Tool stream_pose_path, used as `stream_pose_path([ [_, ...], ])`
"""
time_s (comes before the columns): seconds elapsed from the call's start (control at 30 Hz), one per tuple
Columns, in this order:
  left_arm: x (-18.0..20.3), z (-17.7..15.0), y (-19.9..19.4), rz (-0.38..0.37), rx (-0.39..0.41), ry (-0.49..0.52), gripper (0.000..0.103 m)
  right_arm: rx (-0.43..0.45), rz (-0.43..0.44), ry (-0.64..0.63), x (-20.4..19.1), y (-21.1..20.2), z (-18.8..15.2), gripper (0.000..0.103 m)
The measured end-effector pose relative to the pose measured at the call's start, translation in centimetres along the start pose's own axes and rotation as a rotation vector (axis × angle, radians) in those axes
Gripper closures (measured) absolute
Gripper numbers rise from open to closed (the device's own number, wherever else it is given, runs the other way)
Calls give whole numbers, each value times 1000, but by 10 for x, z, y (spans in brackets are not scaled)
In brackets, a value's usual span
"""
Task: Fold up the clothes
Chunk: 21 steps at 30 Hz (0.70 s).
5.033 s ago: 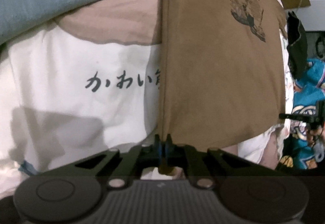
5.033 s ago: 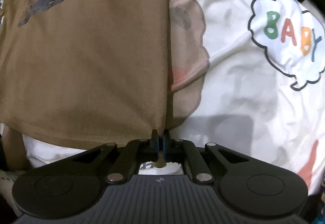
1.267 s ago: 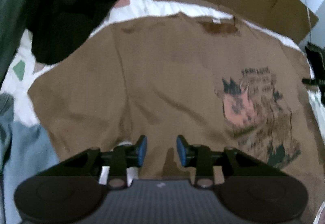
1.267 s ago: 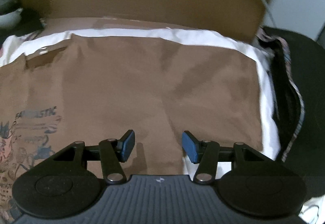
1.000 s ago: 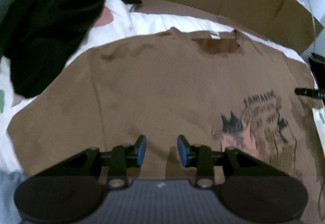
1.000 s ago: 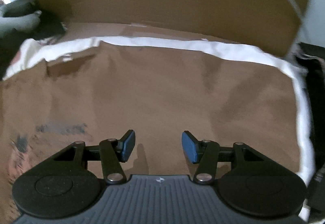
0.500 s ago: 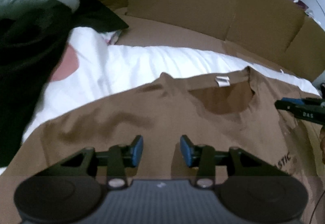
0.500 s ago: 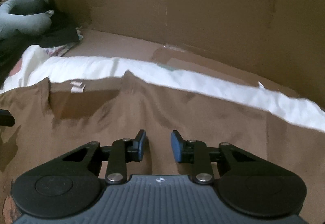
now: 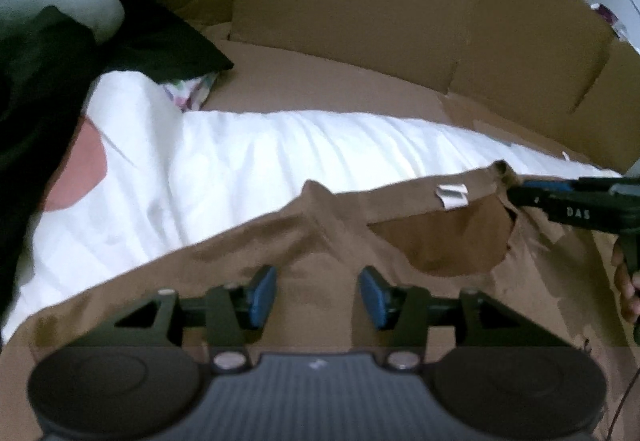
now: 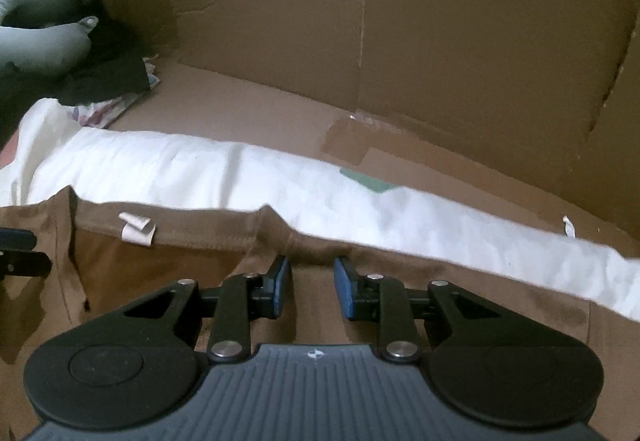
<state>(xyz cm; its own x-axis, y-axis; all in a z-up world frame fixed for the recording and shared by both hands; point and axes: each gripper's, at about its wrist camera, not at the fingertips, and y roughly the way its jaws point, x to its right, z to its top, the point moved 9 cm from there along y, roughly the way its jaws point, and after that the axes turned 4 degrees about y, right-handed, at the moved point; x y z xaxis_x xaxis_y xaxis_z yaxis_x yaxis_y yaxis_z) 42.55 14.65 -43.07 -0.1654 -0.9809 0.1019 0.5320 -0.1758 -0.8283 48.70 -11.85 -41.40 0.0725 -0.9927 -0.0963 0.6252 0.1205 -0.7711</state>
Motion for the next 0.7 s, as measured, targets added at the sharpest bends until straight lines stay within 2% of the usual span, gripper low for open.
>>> stream_pose_path([
  [0.2,-3,7,8,3,5,-3,60,-3,-43,-21,-6,8,9,73],
  [0.3,-7,12,11,21,-3,-21,67,-12,-65,-24,-7,12,16,73],
  [0.37,-9,17,7,31,-5,-47,76,-12,-65,44,-1,10,28,73],
  [0.43,-10,21,0,28,0,-78,77,31,-46,106,3,-1,38,76],
  [0.57,13,19,-25,-39,33,-36,76,53,15,46,-10,-24,27,76],
  [0.7,42,4,-35,-89,23,-6,76,35,54,-15,-25,-39,1,76],
])
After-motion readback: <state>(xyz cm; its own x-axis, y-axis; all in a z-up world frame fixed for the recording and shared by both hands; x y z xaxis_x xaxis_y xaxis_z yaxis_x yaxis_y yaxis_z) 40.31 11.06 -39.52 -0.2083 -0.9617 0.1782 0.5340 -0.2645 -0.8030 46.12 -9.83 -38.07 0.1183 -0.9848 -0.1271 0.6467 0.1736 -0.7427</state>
